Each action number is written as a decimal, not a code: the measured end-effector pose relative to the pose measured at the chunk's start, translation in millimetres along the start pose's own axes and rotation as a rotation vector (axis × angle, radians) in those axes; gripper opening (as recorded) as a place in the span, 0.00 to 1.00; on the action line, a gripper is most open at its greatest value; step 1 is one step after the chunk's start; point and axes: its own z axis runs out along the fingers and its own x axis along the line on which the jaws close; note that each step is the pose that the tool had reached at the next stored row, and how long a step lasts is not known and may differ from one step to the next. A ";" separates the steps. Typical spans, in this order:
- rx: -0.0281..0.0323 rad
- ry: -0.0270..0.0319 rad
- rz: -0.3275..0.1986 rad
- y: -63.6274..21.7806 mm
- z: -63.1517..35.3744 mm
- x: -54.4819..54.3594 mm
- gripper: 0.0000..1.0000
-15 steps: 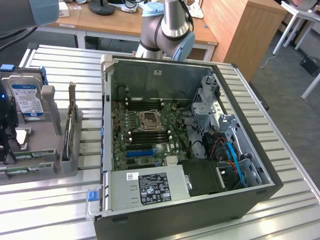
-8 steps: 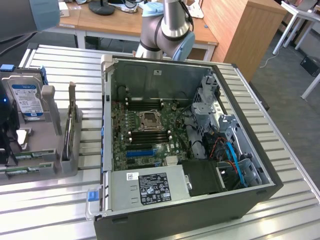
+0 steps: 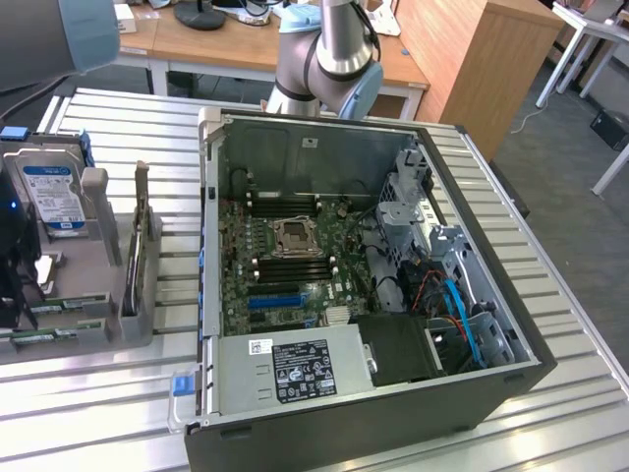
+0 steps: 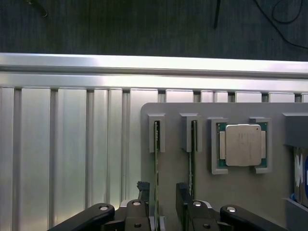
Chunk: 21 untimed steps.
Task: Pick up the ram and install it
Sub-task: 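Pick up the ram and move it above insertion slot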
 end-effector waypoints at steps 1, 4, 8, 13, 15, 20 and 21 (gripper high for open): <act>0.0000 -0.0001 0.000 0.0 1.0 0.0 0.36; 0.0000 -0.0006 0.000 -0.1 3.7 0.1 0.36; 0.0000 -0.0016 0.000 -0.1 7.1 0.2 0.36; 0.0000 -0.0034 0.000 -0.1 10.6 0.3 0.36; -0.0001 -0.0043 0.000 -0.2 12.1 0.4 0.36; -0.0001 -0.0056 0.000 -0.2 16.1 0.5 0.36; 0.0000 -0.0058 0.000 -0.3 17.0 0.5 0.36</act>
